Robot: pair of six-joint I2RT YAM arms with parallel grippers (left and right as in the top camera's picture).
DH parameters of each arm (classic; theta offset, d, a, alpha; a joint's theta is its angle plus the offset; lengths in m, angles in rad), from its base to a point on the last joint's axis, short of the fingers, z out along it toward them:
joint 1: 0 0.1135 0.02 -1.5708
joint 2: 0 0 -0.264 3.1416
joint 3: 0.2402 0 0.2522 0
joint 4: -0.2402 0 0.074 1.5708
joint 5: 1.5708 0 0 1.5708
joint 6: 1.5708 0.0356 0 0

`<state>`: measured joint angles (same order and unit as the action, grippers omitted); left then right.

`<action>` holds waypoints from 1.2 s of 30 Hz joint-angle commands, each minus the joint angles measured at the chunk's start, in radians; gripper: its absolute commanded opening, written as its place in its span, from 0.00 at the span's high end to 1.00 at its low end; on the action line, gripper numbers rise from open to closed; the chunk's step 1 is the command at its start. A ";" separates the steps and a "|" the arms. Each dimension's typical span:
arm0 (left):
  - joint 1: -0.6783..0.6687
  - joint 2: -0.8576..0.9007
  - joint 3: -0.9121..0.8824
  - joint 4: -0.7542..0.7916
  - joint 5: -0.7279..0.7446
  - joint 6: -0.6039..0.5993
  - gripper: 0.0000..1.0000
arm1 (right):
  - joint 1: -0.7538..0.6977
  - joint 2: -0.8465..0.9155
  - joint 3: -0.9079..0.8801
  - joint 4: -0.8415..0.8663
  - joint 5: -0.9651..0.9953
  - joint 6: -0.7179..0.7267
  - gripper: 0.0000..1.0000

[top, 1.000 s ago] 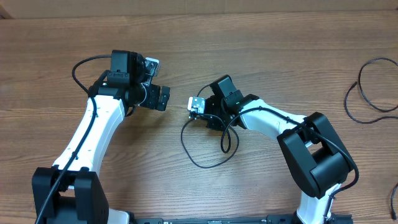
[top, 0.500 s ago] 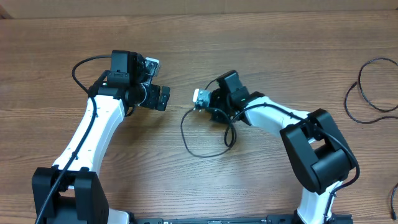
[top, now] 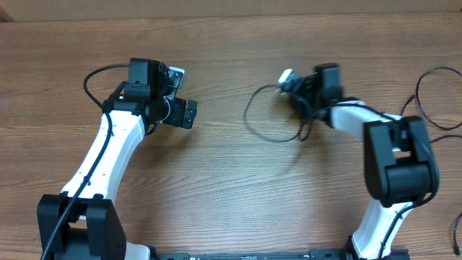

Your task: Untangle cables

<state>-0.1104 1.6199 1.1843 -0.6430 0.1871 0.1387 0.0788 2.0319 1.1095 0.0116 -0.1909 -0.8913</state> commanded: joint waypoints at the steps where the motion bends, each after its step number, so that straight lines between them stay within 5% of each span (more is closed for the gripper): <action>1: -0.001 -0.005 0.010 0.000 0.013 0.022 0.00 | -0.108 0.011 -0.011 0.045 0.026 -0.004 0.96; 15: -0.001 -0.005 0.010 0.000 0.013 0.022 0.01 | -0.469 0.011 -0.011 0.079 -0.041 0.064 0.96; 22: -0.001 -0.005 0.010 0.000 0.013 0.022 0.01 | -0.472 0.010 -0.008 0.047 -0.145 0.083 0.96; 25: -0.001 -0.005 0.010 0.000 0.013 0.022 0.00 | -0.428 0.006 -0.008 0.013 -0.131 0.083 0.61; 28: -0.001 -0.005 0.010 0.000 0.013 0.022 0.00 | -0.381 -0.002 -0.008 -0.018 -0.127 0.084 0.39; 29: -0.001 -0.005 0.010 0.000 0.013 0.022 0.00 | -0.358 -0.011 -0.008 -0.023 -0.110 0.098 0.02; 36: -0.001 -0.005 0.010 0.000 0.013 0.022 0.00 | -0.283 -0.103 0.004 -0.021 0.011 0.298 0.00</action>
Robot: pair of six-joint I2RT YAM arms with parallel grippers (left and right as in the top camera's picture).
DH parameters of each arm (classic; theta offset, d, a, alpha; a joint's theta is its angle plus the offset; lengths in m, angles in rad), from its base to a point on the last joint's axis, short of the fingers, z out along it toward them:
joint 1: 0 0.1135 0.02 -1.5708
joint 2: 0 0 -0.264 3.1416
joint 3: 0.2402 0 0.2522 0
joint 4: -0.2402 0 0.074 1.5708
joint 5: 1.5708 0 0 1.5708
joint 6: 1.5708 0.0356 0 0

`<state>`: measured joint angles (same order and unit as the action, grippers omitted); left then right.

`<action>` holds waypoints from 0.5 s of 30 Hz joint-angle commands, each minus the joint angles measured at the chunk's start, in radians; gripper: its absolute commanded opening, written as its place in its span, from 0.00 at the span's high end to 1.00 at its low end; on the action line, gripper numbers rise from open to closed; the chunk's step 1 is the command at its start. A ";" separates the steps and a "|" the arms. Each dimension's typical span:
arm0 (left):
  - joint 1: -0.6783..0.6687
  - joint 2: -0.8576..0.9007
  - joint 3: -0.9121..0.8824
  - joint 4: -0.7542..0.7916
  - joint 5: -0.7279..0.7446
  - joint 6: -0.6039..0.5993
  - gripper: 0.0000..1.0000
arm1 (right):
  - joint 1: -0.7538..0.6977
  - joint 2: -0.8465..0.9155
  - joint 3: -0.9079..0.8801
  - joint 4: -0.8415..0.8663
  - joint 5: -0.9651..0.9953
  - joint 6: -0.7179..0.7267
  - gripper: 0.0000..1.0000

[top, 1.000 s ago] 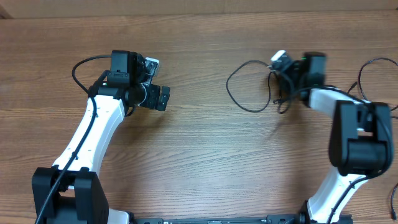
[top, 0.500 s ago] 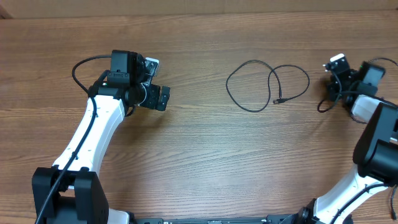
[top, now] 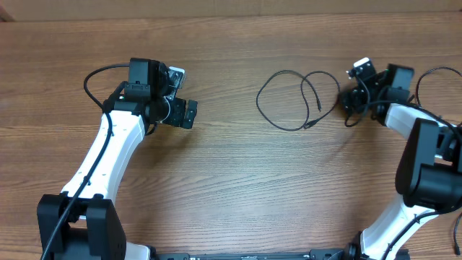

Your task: Untangle cables

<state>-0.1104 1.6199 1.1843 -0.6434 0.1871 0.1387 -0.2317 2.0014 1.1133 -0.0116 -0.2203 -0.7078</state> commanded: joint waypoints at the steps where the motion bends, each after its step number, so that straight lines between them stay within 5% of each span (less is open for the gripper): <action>1: -0.001 -0.005 0.010 0.001 0.013 0.022 0.01 | 0.031 -0.091 0.000 0.002 0.040 0.134 0.00; 8: -0.001 -0.005 0.010 0.001 0.013 0.022 0.00 | 0.082 -0.190 0.000 -0.061 0.009 0.211 0.00; 15: -0.001 -0.005 0.010 0.001 0.013 0.022 0.00 | 0.139 -0.191 0.000 -0.167 -0.256 0.214 0.00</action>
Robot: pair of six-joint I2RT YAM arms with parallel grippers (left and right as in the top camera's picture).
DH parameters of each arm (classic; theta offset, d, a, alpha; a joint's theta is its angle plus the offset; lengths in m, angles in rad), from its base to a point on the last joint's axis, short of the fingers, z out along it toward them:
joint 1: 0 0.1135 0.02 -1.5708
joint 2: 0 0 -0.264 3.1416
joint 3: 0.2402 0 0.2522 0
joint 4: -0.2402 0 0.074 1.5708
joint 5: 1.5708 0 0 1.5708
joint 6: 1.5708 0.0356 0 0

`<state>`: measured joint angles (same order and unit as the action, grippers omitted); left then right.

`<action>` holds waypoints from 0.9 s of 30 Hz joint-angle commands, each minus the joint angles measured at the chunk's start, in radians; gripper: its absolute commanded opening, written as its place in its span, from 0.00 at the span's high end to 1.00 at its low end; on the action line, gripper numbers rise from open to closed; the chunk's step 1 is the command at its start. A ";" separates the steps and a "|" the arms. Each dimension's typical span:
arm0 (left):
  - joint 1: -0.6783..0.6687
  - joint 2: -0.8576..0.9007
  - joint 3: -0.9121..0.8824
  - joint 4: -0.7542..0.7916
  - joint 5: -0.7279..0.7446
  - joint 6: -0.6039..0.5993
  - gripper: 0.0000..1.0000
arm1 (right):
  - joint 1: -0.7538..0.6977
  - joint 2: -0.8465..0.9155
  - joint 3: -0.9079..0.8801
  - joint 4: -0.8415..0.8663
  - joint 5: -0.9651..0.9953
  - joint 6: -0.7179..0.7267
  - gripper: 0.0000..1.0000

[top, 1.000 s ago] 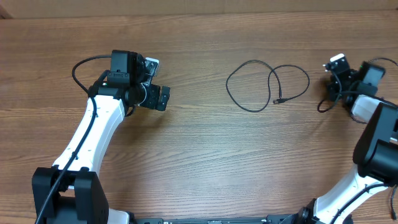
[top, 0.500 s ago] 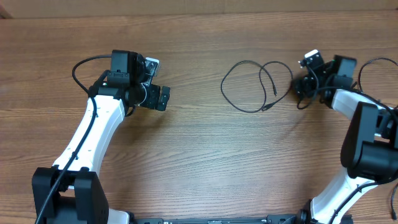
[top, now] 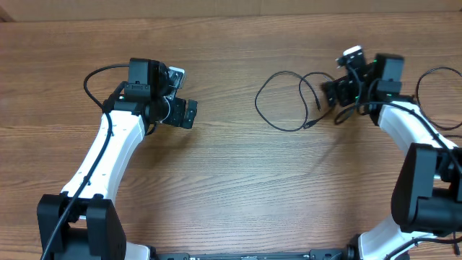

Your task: Untangle cables

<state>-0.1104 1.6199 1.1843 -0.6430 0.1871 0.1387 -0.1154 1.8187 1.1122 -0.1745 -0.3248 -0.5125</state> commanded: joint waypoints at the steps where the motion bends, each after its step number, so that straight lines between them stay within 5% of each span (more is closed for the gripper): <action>1: -0.001 -0.005 0.010 0.000 0.013 0.022 0.00 | 0.027 -0.008 0.002 -0.006 -0.173 0.019 0.00; 27: -0.001 -0.005 0.010 0.000 0.013 0.022 0.01 | 0.116 0.145 0.001 -0.003 -0.073 0.020 0.00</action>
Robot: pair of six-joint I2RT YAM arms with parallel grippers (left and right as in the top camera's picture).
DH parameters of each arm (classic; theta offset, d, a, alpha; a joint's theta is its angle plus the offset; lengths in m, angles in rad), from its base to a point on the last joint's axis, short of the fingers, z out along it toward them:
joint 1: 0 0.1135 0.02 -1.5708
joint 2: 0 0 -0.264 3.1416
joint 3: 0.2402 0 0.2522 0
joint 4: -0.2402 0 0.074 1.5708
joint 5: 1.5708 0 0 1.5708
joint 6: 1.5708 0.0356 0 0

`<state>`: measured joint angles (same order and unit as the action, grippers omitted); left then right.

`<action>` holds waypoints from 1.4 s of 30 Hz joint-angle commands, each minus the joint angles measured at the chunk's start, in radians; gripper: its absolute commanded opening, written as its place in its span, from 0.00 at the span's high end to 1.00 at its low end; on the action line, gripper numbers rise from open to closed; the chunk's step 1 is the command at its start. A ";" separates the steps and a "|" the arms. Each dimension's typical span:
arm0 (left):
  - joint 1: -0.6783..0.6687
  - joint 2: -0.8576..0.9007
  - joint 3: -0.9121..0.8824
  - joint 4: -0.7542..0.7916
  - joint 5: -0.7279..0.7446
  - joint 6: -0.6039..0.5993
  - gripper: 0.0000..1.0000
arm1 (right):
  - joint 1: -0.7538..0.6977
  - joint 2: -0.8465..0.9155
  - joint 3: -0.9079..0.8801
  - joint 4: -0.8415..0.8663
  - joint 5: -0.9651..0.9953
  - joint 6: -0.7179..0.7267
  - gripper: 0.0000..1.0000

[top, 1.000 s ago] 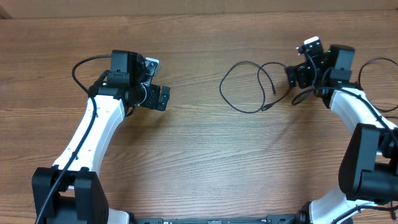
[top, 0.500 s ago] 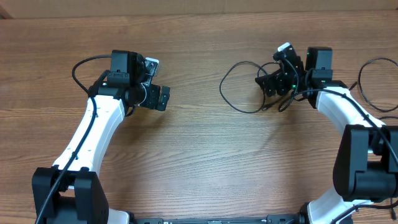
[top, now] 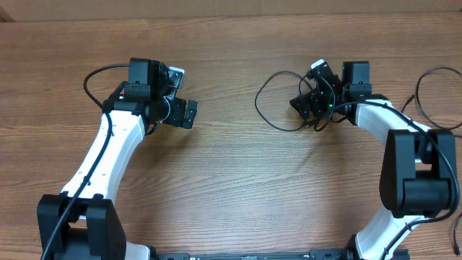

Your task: Untangle cables

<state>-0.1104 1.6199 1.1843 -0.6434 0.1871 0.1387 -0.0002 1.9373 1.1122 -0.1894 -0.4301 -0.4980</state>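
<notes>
A thin black cable (top: 268, 121) lies in loose loops on the wooden table, right of centre. Its far strand (top: 283, 73) arcs toward my right gripper. My right gripper (top: 309, 87) hangs over the right-hand part of those loops, its jaws spread apart, and it hides the cable beneath it. Whether a strand lies between the fingers is not visible. My left gripper (top: 182, 94) stands open at the left, well clear of the cable, with nothing between its fingers.
A second black cable (top: 421, 101) loops at the table's far right edge, behind my right arm (top: 404, 155). My left arm (top: 108, 155) stretches from the near edge up the left side. Bare wood (top: 231, 188) lies between the arms.
My right gripper has moved left and a little nearer, from beside the cable's right end to over its right-hand loops. The cable has barely shifted. The left arm is unchanged.
My right gripper first sat at the cable's top near the table's middle, with one loop hanging from it. Then it was far right and the cable lay spread in two loops. It then stood closer to the cable, and now is over it. The left arm never moved.
</notes>
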 commanded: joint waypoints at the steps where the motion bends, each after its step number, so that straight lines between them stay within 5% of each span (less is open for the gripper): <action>1: -0.001 -0.005 0.010 0.001 0.013 0.022 0.00 | 0.001 0.035 0.001 0.016 0.047 0.006 0.00; 42: -0.001 -0.005 0.010 0.001 0.013 0.022 0.01 | 0.001 0.136 0.001 0.030 0.127 0.030 0.09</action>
<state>-0.1104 1.6199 1.1843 -0.6430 0.1871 0.1387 -0.0002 2.0205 1.1248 -0.1406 -0.3214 -0.4770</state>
